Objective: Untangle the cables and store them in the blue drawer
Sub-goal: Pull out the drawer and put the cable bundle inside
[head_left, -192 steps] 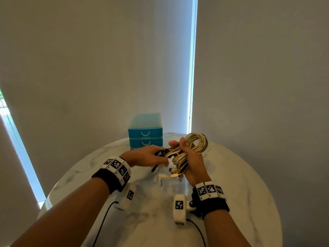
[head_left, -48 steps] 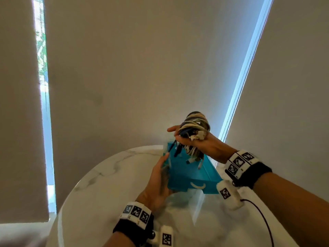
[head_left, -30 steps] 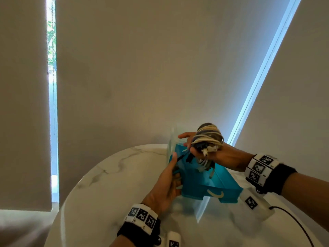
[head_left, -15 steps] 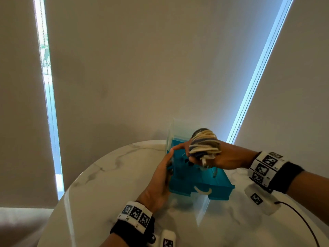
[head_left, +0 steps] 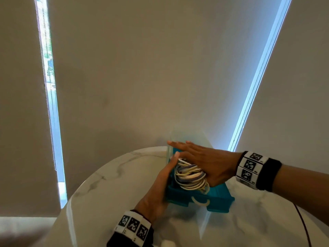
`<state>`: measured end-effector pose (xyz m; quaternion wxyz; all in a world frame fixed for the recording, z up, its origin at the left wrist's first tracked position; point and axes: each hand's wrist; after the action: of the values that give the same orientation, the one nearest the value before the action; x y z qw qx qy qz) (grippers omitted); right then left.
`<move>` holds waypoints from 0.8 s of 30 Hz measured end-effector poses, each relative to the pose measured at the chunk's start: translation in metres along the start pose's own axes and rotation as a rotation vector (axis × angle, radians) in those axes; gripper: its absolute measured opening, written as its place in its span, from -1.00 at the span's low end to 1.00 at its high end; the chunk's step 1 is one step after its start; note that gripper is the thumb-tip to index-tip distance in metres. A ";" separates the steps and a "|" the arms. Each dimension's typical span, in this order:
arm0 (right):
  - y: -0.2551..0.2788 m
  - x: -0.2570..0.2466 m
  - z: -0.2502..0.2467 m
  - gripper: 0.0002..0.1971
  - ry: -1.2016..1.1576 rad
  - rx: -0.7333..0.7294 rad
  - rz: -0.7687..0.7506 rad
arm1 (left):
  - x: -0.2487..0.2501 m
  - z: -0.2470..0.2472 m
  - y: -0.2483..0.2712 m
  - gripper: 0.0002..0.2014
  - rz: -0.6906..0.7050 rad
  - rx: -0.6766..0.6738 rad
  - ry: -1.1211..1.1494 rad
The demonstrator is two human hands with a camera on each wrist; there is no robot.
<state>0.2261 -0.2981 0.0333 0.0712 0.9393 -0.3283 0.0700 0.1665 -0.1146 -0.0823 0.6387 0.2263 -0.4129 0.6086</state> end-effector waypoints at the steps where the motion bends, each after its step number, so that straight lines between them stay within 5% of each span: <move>1: -0.001 0.002 0.000 0.16 0.113 0.015 0.029 | 0.001 0.003 0.000 -0.63 0.004 0.001 0.014; 5: 0.009 -0.002 0.003 0.18 0.232 0.095 0.339 | 0.003 0.005 0.000 -0.54 -0.015 -0.008 -0.007; 8: 0.026 -0.008 0.002 0.11 0.001 0.059 0.492 | 0.006 0.003 -0.002 -0.57 -0.027 -0.026 -0.080; 13: 0.040 -0.013 -0.008 -0.35 -0.220 -0.034 0.505 | 0.017 0.014 -0.011 -0.65 -0.076 -0.052 -0.170; 24: 0.035 -0.024 0.002 -0.51 -0.235 0.022 0.613 | 0.030 0.020 -0.022 -0.67 -0.166 -0.114 -0.353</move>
<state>0.1851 -0.3108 0.0304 -0.0016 0.7990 -0.6010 -0.0174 0.1804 -0.1158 -0.0423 0.6160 0.3262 -0.5324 0.4803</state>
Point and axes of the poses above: each hand's wrist, its own y-axis away from the middle knuckle, its own z-axis out of the palm, x = y × z, and after that the axes turned 13 degrees about z, right-handed
